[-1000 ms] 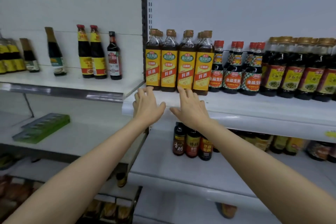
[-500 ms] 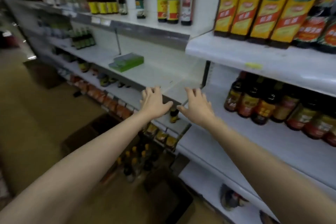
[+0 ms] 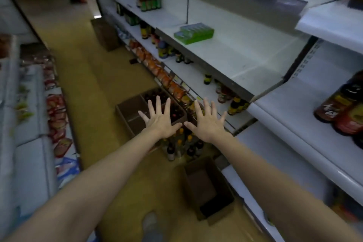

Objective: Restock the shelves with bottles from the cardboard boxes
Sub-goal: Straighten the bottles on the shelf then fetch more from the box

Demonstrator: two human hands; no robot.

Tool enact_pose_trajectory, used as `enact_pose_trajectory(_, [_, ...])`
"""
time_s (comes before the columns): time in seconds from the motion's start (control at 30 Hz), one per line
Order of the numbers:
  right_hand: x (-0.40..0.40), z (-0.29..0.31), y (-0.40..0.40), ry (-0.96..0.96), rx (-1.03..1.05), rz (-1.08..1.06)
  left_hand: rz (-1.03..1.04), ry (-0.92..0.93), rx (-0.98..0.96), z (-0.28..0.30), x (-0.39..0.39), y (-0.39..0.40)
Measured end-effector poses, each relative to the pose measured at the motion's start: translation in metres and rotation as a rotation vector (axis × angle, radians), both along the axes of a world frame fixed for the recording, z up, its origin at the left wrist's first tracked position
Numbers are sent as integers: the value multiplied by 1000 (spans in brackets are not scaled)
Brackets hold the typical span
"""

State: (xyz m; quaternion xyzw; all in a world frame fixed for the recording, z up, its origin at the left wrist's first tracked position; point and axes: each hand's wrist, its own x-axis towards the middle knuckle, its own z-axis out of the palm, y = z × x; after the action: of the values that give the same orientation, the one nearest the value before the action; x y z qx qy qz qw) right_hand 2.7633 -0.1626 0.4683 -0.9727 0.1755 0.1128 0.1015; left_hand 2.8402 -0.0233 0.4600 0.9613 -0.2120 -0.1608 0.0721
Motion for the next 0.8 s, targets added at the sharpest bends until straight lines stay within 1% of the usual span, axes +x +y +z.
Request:
enact_pose_trajectory(0.1, [39,-16,20,37,1,14,45,17,16,-12,36,26])
enact_pose_trajectory(0.27, [103,-27,53,86,11,26,84,16,22,-26,100,74])
enact_pose_trajectory(0.47, [159,-46,85,107,-61,182,179,62,84,-40,157,127])
enact_pose_trajectory(0.7, [228,-63,95,135,-58,260,243,128,58,-49,205,141])
enact_pose_trajectory(0.8, [264,-77,91,136,-34,266,220,147,40,-55,236,131])
